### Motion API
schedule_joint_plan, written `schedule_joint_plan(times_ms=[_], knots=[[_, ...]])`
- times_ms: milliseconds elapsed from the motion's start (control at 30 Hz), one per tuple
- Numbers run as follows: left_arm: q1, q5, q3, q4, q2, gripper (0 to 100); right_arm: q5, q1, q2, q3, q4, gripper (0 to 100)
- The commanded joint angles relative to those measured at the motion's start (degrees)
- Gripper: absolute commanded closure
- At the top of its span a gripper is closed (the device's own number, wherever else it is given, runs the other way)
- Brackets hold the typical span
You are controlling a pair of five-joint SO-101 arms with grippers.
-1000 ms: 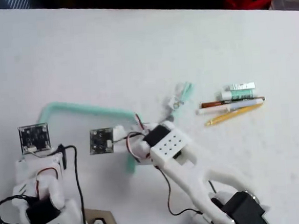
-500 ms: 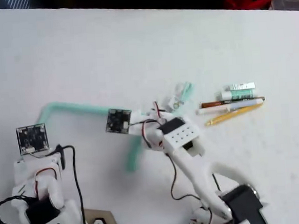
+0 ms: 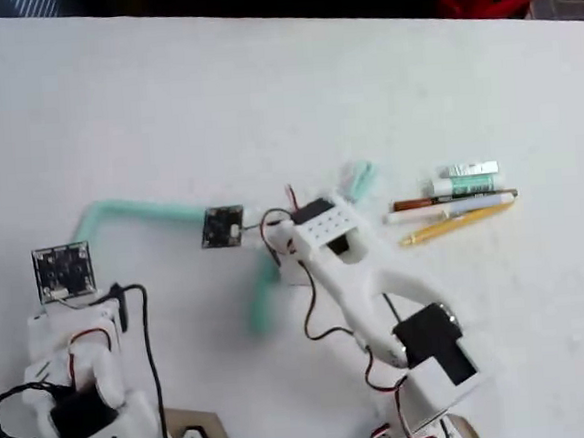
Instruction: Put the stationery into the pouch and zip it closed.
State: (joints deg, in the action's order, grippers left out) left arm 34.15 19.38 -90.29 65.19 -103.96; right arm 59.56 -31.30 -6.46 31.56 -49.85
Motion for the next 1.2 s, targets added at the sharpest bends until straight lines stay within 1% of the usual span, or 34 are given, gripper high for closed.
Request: schedule_joint_plan(times_ms=[0,67,167,367,433,567,700,833,1067,1167], knots=[[0.13,-0.70,0.44,-1.41,-0.31,75,1.58,-0.92,0.66,-2.11,-1.01,96.2],[0.13,-0.70,0.00,-1.49,-0.31,75,1.58,-1.01,3.38,-2.11,-1.10,98.3],[-0.04,-0.70,0.00,-1.49,-0.31,75,1.23,-1.19,10.51,-2.20,-3.56,98.1],[-6.81,-0.70,0.35,-1.14,-0.31,75,-8.00,-3.21,26.68,-2.20,-6.02,98.1],[-9.89,-0.70,0.53,-1.05,-0.31,72,-9.76,-4.00,31.34,-2.20,-6.81,98.1],[-16.40,-0.70,3.60,2.11,-0.31,60,-13.80,-4.26,40.13,-2.46,-7.52,98.1],[-22.90,-0.53,7.91,4.22,-0.31,58,-17.41,-4.18,46.20,-7.65,-10.86,98.1],[-27.12,-0.62,12.66,4.84,-0.31,58,-21.80,-4.35,46.81,-18.29,-16.57,98.1],[-36.18,-1.76,20.92,9.05,-0.31,58,-24.53,-4.35,39.96,-36.75,-23.87,98.1],[-36.44,-4.40,23.38,8.62,-0.31,58,-25.93,-4.18,36.35,-45.27,-27.12,98.1]])
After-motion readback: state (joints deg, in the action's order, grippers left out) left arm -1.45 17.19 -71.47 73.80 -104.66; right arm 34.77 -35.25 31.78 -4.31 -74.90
